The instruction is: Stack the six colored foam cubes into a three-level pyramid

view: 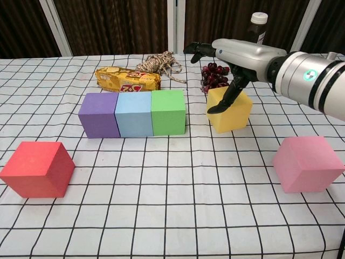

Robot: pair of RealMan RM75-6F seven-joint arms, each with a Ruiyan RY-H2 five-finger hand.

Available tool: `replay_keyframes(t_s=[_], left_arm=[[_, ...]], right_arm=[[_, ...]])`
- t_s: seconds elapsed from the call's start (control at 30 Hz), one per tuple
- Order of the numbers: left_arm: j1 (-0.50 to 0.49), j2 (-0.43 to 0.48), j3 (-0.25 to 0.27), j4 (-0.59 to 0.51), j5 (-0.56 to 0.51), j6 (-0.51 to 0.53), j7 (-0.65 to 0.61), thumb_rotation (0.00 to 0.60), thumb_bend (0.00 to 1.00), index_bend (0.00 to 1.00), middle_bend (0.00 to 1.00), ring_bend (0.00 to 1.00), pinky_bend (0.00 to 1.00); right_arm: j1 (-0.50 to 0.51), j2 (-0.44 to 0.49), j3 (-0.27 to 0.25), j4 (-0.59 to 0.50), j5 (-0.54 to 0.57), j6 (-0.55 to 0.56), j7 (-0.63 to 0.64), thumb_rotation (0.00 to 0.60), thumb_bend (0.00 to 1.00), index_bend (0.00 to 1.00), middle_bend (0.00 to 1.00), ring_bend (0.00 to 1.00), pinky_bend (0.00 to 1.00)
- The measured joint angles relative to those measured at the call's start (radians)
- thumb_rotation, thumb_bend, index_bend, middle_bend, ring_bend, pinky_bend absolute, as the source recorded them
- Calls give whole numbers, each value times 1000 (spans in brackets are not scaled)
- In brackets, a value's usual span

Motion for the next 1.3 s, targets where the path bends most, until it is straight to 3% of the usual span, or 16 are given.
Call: replay_keyframes(t_s=[0.7, 1.3], left_arm=[[36, -25, -24, 71, 31, -15, -60, 600, 0, 36, 145, 12, 6], [52, -43, -29, 118, 50, -24, -115, 600, 0, 36, 145, 12, 3]], right_arm=[[134, -165, 21, 144, 155, -3, -68, 600, 61, 0, 202, 0, 0], [168, -219, 9, 199, 195, 33, -103, 600, 90, 0, 309, 0, 0]])
